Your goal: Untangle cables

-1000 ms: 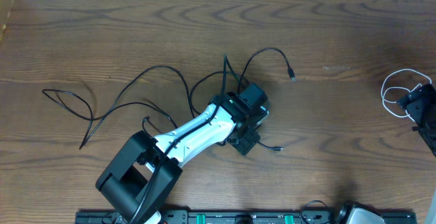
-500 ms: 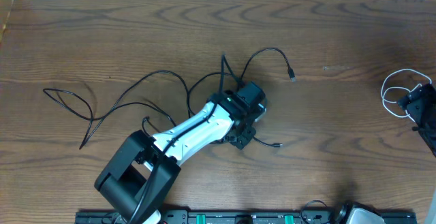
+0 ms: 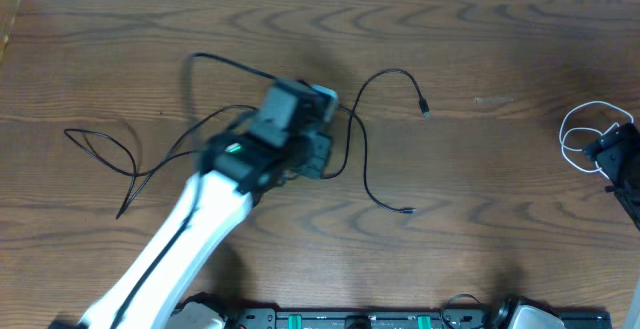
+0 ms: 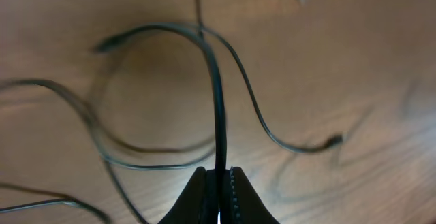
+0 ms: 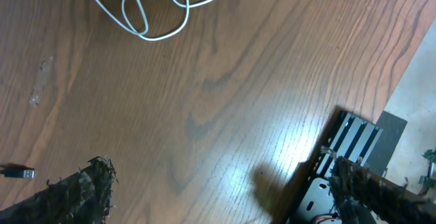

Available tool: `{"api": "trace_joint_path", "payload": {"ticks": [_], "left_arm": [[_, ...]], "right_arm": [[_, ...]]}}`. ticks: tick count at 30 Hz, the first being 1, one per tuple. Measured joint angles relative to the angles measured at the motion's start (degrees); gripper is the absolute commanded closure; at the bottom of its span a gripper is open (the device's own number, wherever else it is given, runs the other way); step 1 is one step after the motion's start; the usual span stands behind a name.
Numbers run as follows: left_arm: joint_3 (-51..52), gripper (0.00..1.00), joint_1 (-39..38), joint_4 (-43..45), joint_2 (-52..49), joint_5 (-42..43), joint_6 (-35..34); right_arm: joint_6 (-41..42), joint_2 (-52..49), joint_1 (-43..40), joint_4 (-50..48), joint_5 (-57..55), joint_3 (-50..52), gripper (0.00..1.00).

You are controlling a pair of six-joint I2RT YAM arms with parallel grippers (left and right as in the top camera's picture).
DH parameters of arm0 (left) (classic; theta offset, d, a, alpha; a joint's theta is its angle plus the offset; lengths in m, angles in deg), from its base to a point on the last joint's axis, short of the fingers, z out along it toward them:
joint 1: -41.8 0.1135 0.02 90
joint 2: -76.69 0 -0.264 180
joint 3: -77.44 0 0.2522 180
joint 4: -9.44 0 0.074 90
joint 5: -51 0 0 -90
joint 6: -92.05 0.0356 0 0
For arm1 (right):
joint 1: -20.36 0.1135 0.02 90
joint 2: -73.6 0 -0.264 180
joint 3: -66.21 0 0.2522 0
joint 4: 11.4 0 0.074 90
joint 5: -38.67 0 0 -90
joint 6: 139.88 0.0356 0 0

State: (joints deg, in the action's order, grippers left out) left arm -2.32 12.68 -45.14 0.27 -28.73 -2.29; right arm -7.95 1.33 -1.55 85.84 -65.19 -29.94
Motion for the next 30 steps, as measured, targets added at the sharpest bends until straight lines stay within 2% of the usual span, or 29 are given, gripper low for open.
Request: {"api": "trace_joint_path", "payload": {"ticks": [3,8,18,21,24,26,30], "left_arm": [[-0.2,0.93,6.2,0.2,8.2,-0.5,-1.5],[-0.4,0.93,18.5,0.2,14.2,-4.3,-6.9],[-0.4,0.92,42.6,-5.6,9.5,-7.6,-17.9],[-0.4,0.92,46.6,-8.8,7.2,-7.8,-20.0],[-0.4,0.66,47.8,-10.7,4.6,-7.5,-20.3],[-0.4,0.57,47.8,-11.5,2.8,-5.9,-19.8],[-0.4,0.51,47.8,-11.6,-1.2,-3.8,-19.5]], "right_arm": [[0.0,0.0,0.0,0.0,0.0,0.0,0.01],[0.0,0.0,0.0,0.0,0.0,0.0,0.01],[0.0,0.0,0.0,0.0,0.0,0.0,0.01],[0.0,0.0,0.0,0.0,0.0,0.0,0.01],[0.0,0.0,0.0,0.0,0.0,0.0,0.01],[0.0,0.0,0.0,0.0,0.0,0.0,0.01],[0.0,0.0,0.0,0.0,0.0,0.0,0.01]]}}
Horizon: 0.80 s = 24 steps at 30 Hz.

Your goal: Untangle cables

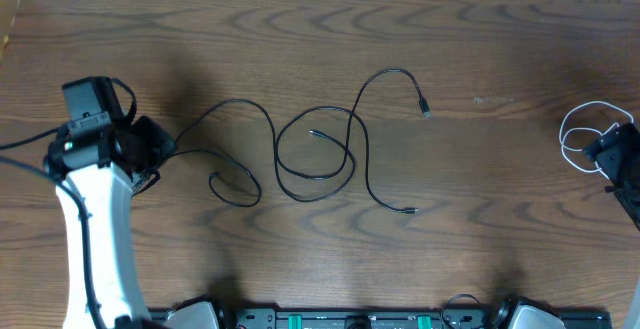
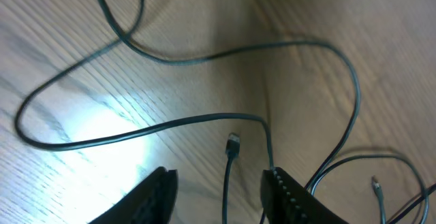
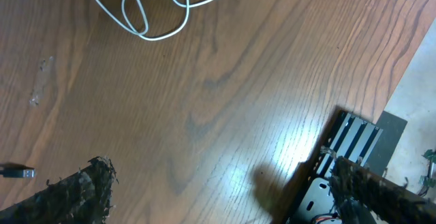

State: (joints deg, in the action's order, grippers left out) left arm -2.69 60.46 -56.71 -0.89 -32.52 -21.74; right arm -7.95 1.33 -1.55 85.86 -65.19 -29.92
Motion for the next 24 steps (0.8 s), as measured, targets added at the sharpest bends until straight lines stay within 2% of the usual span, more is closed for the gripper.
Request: {"api": "trace_joint_path", "payload": {"ticks": [12,13,16,17,24], "left_arm": [[0.0,0.50,0.0,-0.4,-15.6,1.4,0.0],[0.0,0.52,0.0,-0.3,-16.4,1.4,0.0],[0.0,0.86,0.0,0.5,-17.3,1.4,0.3],[0.0,0.92,0.0,0.8,-17.3,1.5,0.1],[0.0,0.93,0.0,1.4,-17.3,1.8,0.3]], "right_arm": [[0.0,0.0,0.0,0.0,0.0,0.0,0.01],[0.0,0.0,0.0,0.0,0.0,0.0,0.01],[0.0,0.0,0.0,0.0,0.0,0.0,0.01],[0.0,0.0,0.0,0.0,0.0,0.0,0.01],[0.0,0.0,0.0,0.0,0.0,0.0,0.01]]}}
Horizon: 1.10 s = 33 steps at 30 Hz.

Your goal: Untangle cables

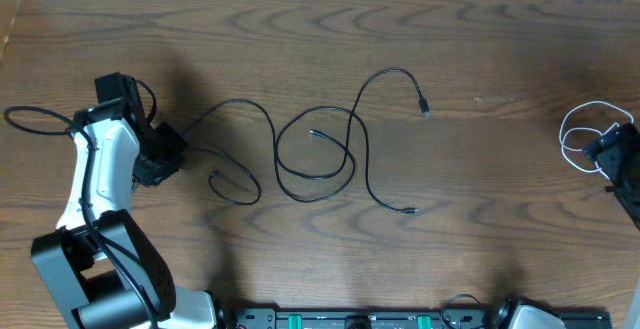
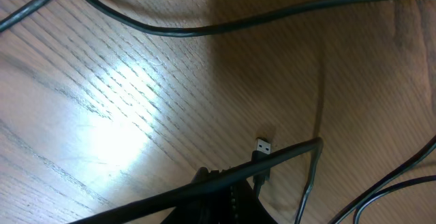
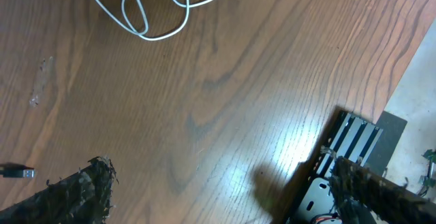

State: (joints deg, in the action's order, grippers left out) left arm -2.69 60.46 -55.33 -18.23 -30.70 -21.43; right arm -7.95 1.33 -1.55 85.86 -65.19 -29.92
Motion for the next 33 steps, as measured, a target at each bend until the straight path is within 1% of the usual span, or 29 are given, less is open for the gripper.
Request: {"api": "trace_joint_path", "payload": {"ticks": [5,7,8,10,11,12,13,15,18,19,22,25,27,33], "left_arm": [[-1.8,0.93,0.0,-0.9,0.6,0.1,2.4],[-3.8,0.92,0.0,-0.9,3.0,0.2,3.0],[-4.8,0.87,0.0,-0.9,4.4,0.2,3.0],[-7.1,0.63,0.0,0.0,8.2,0.2,2.4],[-8.1,0.60,0.0,0.7,9.9,-0.1,2.3],[-9.6,0.60,0.1,1.9,12.4,-0.8,1.9],[-10.4,0.55,0.2,2.3,13.3,-1.3,1.7],[-12.2,0.40,0.6,2.8,14.9,-2.3,1.0],[-17.4,0.37,2.1,0.5,13.6,-3.0,0.3],[-20.0,0.36,2.6,-1.2,12.1,-3.2,0.2],[-29.6,0.28,4.3,-7.1,6.1,-4.4,-0.2],[-37.2,0.26,6.1,-9.7,0.3,-6.6,-0.3],[-39.0,0.26,7.5,-9.9,-2.6,-8.0,-0.3],[-39.4,0.27,11.8,-10.8,-12.6,-10.2,-0.6]], "right_arm": [[0.0,0.0,0.0,0.0,0.0,0.0,0.01],[0.0,0.0,0.0,0.0,0.0,0.0,0.01],[0.0,0.0,0.0,0.0,0.0,0.0,0.01],[0.0,0.0,0.0,0.0,0.0,0.0,0.01],[0.0,0.0,0.0,0.0,0.0,0.0,0.01],[0.0,0.0,0.0,0.0,0.0,0.0,0.01],[0.0,0.0,0.0,0.0,0.0,0.0,0.01],[0.0,0.0,0.0,0.0,0.0,0.0,0.01],[0.0,0.0,0.0,0.0,0.0,0.0,0.01],[0.0,0.0,0.0,0.0,0.0,0.0,0.01],[0.0,0.0,0.0,-0.1,0.0,0.0,0.01],[0.0,0.0,0.0,0.0,0.0,0.0,0.01],[0.0,0.0,0.0,0.0,0.0,0.0,0.01],[0.0,0.0,0.0,0.0,0.0,0.0,0.01]]}}
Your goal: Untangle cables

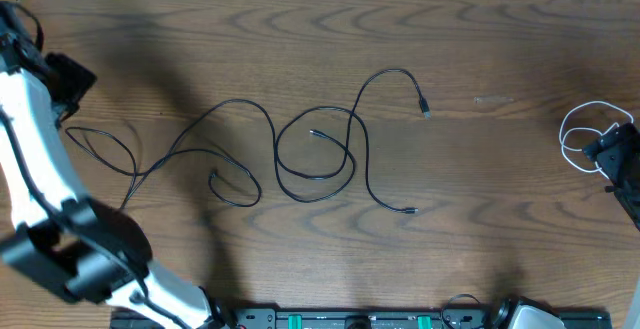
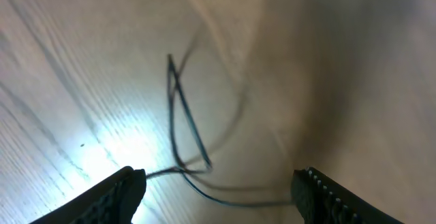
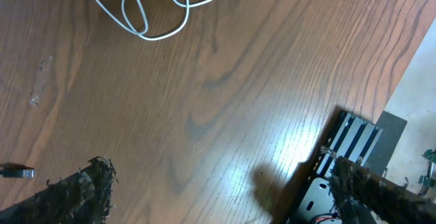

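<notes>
Two black cables lie on the wooden table (image 1: 480,29). The left black cable (image 1: 236,106) runs from a thin loop at the far left to a small curl at mid-table. The middle black cable (image 1: 317,160) forms a ring with two plug ends trailing to the right. A white cable (image 1: 585,127) is coiled at the right edge and shows as the white cable (image 3: 155,7) in the right wrist view. My left gripper (image 1: 68,79) hovers open above the left cable's blurred loop (image 2: 182,118), left gripper (image 2: 221,191) empty. My right gripper (image 3: 225,191) stands open beside the white coil.
A black rail (image 1: 350,319) with green connectors runs along the front edge. The table's right edge and a metal mount (image 3: 351,149) show in the right wrist view. A small plug (image 3: 17,173) lies at that view's left border.
My left gripper was shut on the left black cable near its left part. It is open now, higher and farther left, and the cable's loop lies flat on the table. The right arm has not moved.
My left gripper was shut on a black cable in the tangle at mid-table. Then it stood open at the left, with that cable drawn out leftwards. Then it was shut on the cable again. Now it is open and both black cables lie spread.
</notes>
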Available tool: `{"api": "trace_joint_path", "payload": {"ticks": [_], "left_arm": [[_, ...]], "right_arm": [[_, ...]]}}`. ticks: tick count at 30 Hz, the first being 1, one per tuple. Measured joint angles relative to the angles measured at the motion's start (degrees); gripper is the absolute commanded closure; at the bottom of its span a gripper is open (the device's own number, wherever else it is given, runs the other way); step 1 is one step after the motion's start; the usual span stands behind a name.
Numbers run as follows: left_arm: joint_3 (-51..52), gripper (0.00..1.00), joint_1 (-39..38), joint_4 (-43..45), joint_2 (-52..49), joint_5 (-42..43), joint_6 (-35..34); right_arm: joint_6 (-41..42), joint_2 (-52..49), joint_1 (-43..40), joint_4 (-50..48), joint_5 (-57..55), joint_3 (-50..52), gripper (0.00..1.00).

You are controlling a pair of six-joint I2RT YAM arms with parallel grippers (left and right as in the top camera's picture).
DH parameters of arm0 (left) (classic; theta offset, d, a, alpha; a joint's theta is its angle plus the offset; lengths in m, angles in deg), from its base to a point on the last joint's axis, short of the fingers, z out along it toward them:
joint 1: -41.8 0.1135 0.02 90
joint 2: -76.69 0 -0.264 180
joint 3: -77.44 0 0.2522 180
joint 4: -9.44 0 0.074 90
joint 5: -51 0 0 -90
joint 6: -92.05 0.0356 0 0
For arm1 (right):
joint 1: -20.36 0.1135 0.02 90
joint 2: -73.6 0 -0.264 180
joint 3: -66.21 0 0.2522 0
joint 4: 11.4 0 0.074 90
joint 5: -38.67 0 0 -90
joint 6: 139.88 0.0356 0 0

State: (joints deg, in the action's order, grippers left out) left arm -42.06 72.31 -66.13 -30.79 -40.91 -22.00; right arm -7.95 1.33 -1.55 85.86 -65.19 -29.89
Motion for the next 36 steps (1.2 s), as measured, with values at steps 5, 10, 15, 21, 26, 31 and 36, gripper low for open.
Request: {"api": "trace_joint_path", "payload": {"ticks": [5,10,15,21,26,31,36], "left_arm": [[0.0,0.27,1.1,0.0,-8.0,-0.6,0.0],[0.0,0.48,0.5,0.1,-12.8,-0.9,-0.1],[0.0,0.92,0.3,0.4,-15.1,-1.0,-0.5],[0.0,0.92,0.3,0.5,-15.3,-1.0,-0.2],[0.0,0.92,0.3,1.2,-12.5,-1.0,-0.2],[-4.7,0.93,0.3,4.7,-2.6,0.5,-0.3],[-14.0,0.93,0.3,13.0,12.3,5.3,-4.6]], "right_arm": [[0.0,0.0,0.0,0.0,0.0,0.0,0.01],[0.0,0.0,0.0,0.0,0.0,0.0,0.01],[0.0,0.0,0.0,0.0,0.0,0.0,0.01],[0.0,0.0,0.0,0.0,0.0,0.0,0.01],[0.0,0.0,0.0,0.0,0.0,0.0,0.01],[0.0,0.0,0.0,0.0,0.0,0.0,0.01],[0.0,0.0,0.0,0.0,0.0,0.0,0.01]]}}
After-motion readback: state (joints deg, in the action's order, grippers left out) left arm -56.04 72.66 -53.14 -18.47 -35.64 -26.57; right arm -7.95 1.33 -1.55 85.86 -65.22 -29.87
